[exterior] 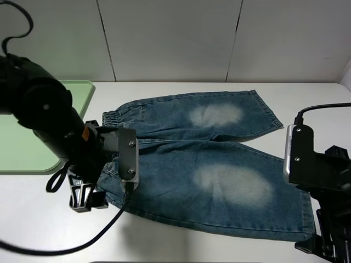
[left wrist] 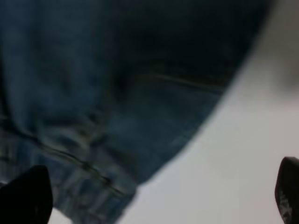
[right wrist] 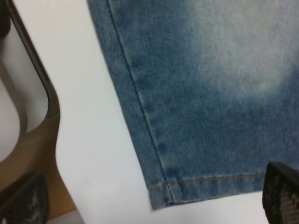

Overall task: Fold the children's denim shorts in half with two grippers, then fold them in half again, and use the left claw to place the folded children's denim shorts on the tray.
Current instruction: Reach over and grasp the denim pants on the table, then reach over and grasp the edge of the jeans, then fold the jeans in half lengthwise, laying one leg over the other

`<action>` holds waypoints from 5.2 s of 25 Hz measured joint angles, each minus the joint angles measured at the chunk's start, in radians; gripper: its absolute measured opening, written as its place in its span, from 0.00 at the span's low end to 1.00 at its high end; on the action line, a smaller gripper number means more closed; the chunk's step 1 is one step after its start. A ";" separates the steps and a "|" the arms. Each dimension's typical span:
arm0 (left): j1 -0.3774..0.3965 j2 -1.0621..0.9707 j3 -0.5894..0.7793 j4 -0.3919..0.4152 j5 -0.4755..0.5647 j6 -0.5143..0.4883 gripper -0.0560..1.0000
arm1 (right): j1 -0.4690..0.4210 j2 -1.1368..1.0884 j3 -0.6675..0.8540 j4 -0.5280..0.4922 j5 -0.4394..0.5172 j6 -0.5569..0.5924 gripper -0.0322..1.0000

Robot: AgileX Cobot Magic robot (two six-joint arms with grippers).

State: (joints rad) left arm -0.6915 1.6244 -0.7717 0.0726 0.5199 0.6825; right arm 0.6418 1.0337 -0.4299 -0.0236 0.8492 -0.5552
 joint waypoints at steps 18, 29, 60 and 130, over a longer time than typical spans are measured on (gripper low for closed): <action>0.038 0.240 -0.052 -0.057 -0.034 0.086 0.93 | 0.000 0.104 0.003 -0.014 -0.078 -0.008 0.70; 0.046 0.258 -0.052 -0.040 -0.057 0.139 0.93 | 0.000 0.256 0.005 -0.024 -0.168 -0.018 0.70; 0.049 0.261 -0.052 -0.040 -0.068 0.155 0.92 | 0.000 0.477 0.118 -0.149 -0.435 -0.028 0.70; 0.051 0.261 -0.052 -0.040 -0.081 0.158 0.09 | -0.012 0.590 0.104 -0.127 -0.529 0.046 0.01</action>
State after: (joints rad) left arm -0.6410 1.8857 -0.8236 0.0323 0.4384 0.8403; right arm 0.6295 1.6234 -0.3261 -0.1509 0.3199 -0.5087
